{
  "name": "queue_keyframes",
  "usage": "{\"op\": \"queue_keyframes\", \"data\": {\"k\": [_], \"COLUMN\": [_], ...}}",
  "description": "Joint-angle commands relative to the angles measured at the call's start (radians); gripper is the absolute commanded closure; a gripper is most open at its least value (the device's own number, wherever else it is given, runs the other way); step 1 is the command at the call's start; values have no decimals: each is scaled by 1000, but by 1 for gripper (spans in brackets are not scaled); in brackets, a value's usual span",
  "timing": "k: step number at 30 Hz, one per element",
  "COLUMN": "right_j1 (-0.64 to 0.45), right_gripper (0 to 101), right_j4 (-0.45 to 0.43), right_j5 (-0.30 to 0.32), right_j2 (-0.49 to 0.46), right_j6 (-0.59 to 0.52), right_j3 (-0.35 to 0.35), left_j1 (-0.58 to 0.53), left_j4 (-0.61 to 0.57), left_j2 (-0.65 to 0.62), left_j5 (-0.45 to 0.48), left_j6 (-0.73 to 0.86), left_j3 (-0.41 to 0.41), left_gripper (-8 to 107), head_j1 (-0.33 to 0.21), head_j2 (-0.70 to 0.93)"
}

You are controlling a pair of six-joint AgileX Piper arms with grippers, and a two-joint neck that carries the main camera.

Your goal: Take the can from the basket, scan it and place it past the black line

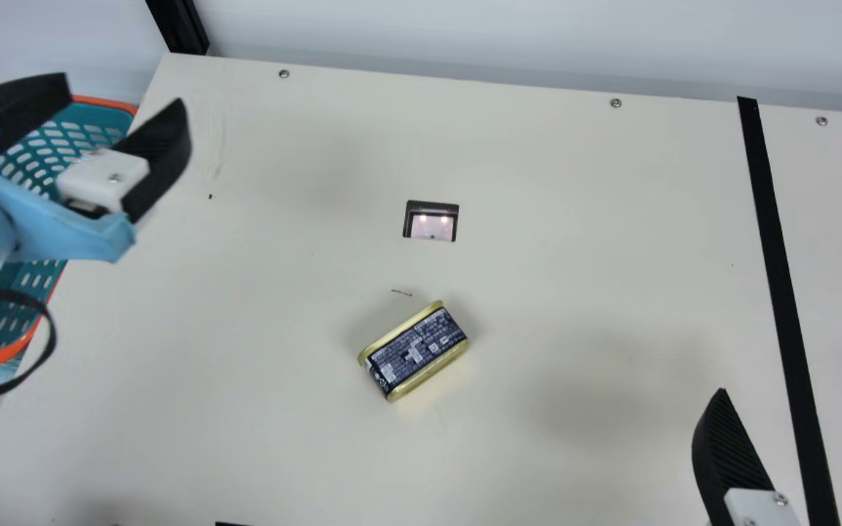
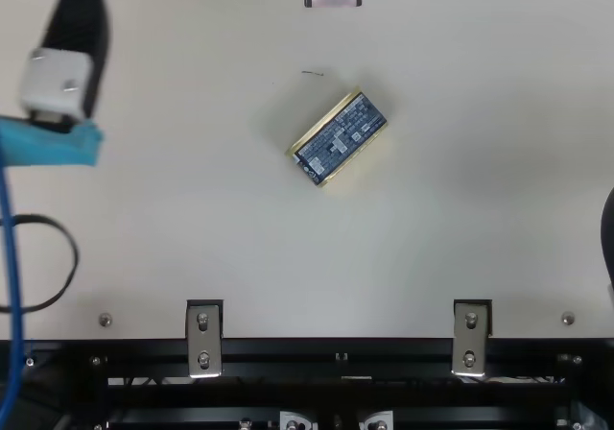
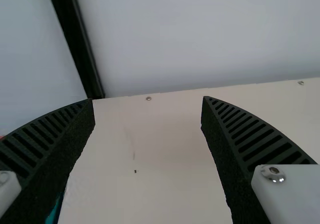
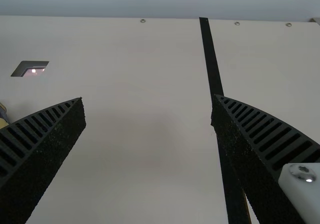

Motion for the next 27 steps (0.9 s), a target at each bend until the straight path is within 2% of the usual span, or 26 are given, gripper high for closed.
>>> {"op": "queue_keyframes", "data": {"k": [1, 9, 10, 17, 21, 27], "right_j1": [0, 0, 0, 7, 48, 151], "right_gripper": [0, 0, 0, 0, 0, 0], "right_j4": [0, 0, 0, -8, -33, -72], "right_j5": [0, 0, 0, -5, -29, -74], "right_j2": [0, 0, 0, 8, 62, 204], "right_j6": [0, 0, 0, 0, -10, -53], "right_j3": [0, 0, 0, -4, -22, -71], "left_j1": [-2, -46, -37, -45, -45, -45], "left_j4": [64, 198, 171, 197, 197, 197], "left_j2": [-25, -107, -98, -106, -106, -106], "left_j5": [20, 112, 93, 110, 110, 110], "left_j6": [-106, -321, -250, -322, -322, -322], "left_j3": [13, 87, 75, 86, 86, 86], "left_gripper": [9, 9, 9, 9, 9, 9], "head_j1": [-33, -33, -33, -33, -33, -33], "head_j2": [-10, -10, -10, -10, -10, -10]}}
